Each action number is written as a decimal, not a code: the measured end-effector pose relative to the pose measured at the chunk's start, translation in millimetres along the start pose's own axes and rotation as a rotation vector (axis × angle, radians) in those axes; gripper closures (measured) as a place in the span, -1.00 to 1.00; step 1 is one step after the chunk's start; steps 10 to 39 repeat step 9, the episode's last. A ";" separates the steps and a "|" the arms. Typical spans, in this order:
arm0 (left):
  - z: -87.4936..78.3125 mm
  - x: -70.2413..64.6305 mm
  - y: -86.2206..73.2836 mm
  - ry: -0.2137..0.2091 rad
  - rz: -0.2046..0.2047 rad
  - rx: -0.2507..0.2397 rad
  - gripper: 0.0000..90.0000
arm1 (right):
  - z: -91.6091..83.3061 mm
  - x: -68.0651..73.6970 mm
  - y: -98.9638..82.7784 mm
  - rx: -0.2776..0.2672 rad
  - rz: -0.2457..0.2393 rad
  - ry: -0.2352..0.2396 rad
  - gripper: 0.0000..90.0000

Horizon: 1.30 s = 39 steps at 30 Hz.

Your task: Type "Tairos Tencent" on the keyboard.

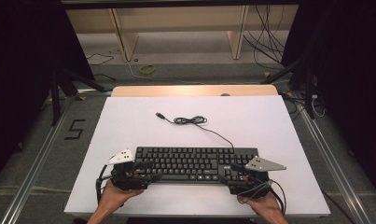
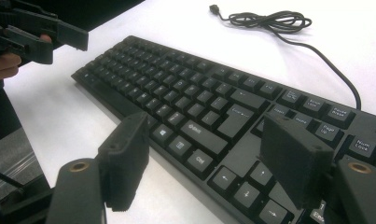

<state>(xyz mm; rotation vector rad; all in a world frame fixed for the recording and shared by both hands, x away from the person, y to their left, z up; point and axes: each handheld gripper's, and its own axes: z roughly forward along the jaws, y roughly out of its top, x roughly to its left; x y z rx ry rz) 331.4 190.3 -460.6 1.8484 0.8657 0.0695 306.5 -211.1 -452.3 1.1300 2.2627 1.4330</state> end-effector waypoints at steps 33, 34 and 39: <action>1.0 0.1 -0.4 0.004 0.002 0.002 -0.34 | 0.2 -0.3 0.2 -0.002 0.001 -0.001 -0.27; 1.0 0.1 -0.4 0.004 0.002 0.002 -0.34 | 0.2 -0.3 0.2 -0.002 0.001 -0.001 -0.27; 1.0 0.1 -0.4 0.004 0.002 0.002 -0.34 | 0.2 -0.3 0.2 -0.002 0.001 -0.001 -0.27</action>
